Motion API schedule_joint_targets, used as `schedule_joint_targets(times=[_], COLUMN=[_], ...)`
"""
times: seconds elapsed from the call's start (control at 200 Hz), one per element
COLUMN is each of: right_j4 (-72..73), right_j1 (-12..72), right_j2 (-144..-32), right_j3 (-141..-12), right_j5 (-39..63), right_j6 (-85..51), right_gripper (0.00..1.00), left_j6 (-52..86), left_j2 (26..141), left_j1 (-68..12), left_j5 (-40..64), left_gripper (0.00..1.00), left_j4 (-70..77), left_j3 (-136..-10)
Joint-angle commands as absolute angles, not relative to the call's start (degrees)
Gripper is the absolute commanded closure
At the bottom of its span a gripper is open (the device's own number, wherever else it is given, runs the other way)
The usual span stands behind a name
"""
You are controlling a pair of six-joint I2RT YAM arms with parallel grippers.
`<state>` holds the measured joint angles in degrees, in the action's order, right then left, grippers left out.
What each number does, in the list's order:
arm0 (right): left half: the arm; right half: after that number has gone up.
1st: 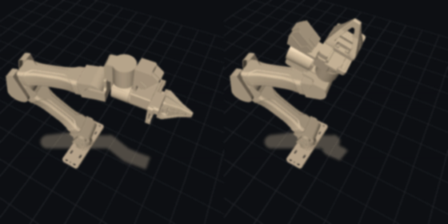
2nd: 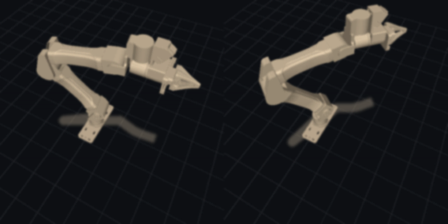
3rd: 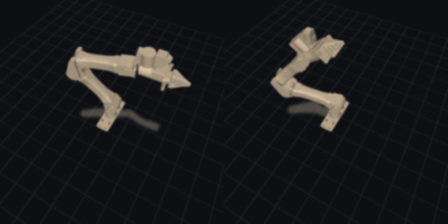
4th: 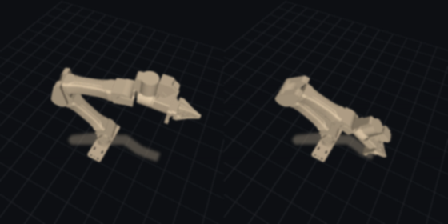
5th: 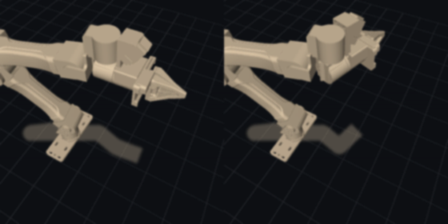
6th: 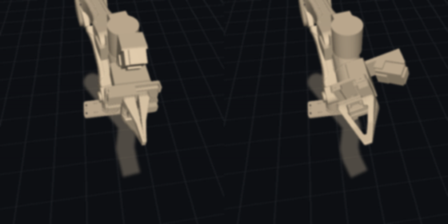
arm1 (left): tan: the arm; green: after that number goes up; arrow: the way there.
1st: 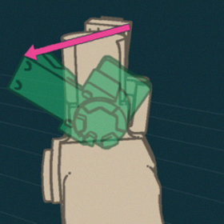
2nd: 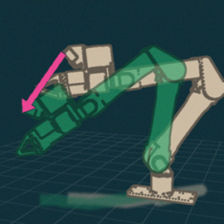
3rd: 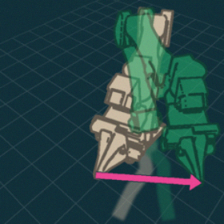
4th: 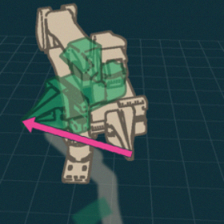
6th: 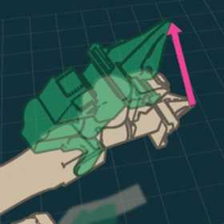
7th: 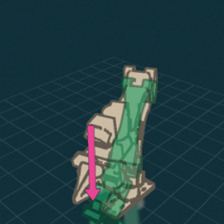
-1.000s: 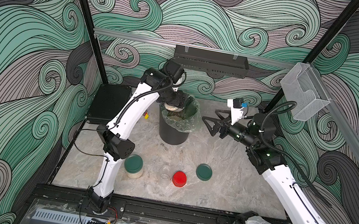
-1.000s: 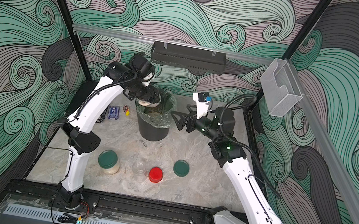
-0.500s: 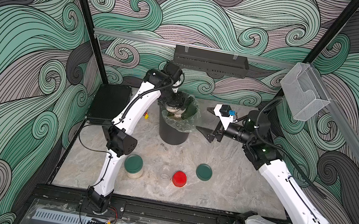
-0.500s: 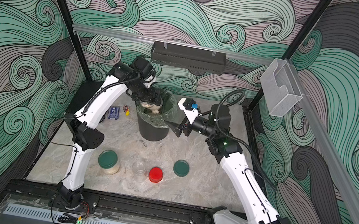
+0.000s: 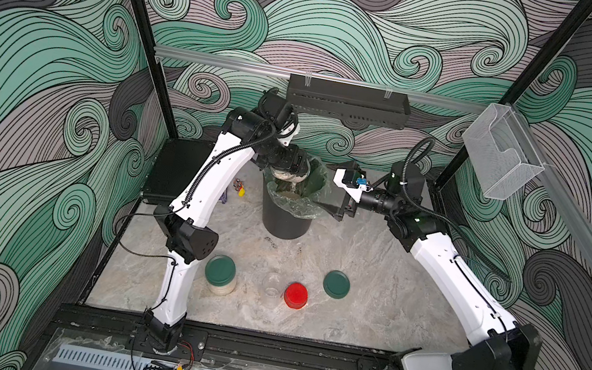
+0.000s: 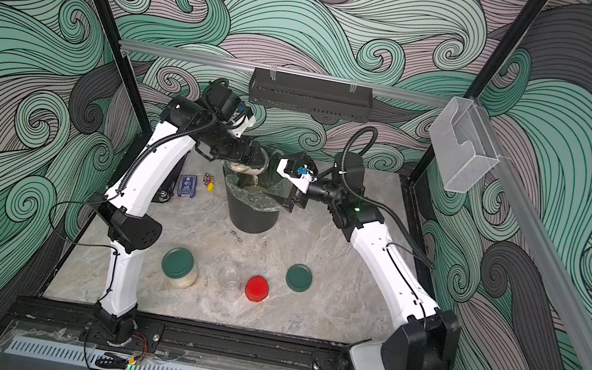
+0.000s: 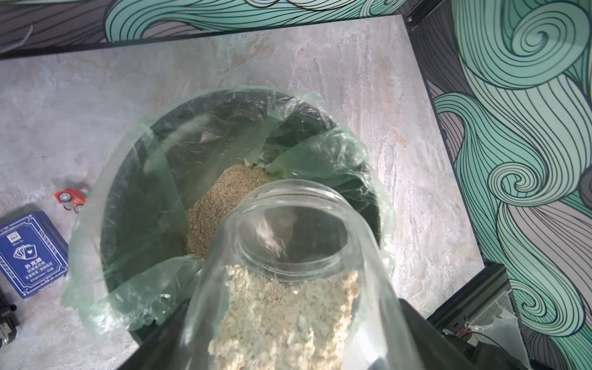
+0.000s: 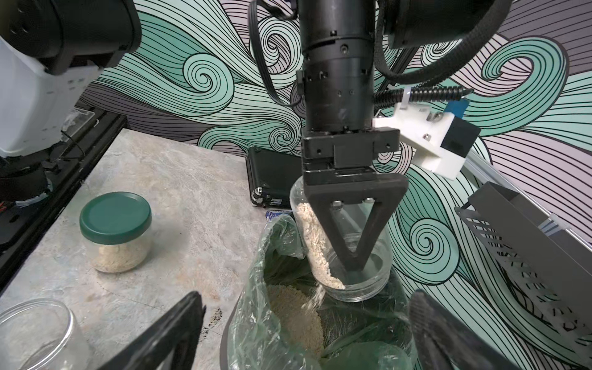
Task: Empty expired oatmeal from jars
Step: Pour the expired oatmeal into the trash bin.
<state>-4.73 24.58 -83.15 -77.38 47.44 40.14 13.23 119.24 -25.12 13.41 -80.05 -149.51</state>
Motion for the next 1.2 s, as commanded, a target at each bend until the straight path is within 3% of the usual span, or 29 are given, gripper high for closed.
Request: schedule_joint_targets(times=[0.0,0.39,1.191], right_j4=[-4.57,-3.9,8.95], right_j1=[25.46,27.19,30.28], right_j2=[-85.3,-95.28,-102.91], right_j3=[-80.71,-87.35,-89.48], right_j5=[48.84,47.03,40.92], right_j6=[41.26,42.89,40.34], right_gripper=[0.01,0.01,0.01], left_j6=[10.7,10.63,14.8], left_j2=[116.26,114.28,112.48], left_j1=[-24.57,-24.27,-23.38], left_j5=[14.77,17.18,24.51], left_gripper=[1.0,1.0,1.0], left_j4=[-78.41,-78.55,-77.43], left_j3=[-150.38,-148.8,-146.87])
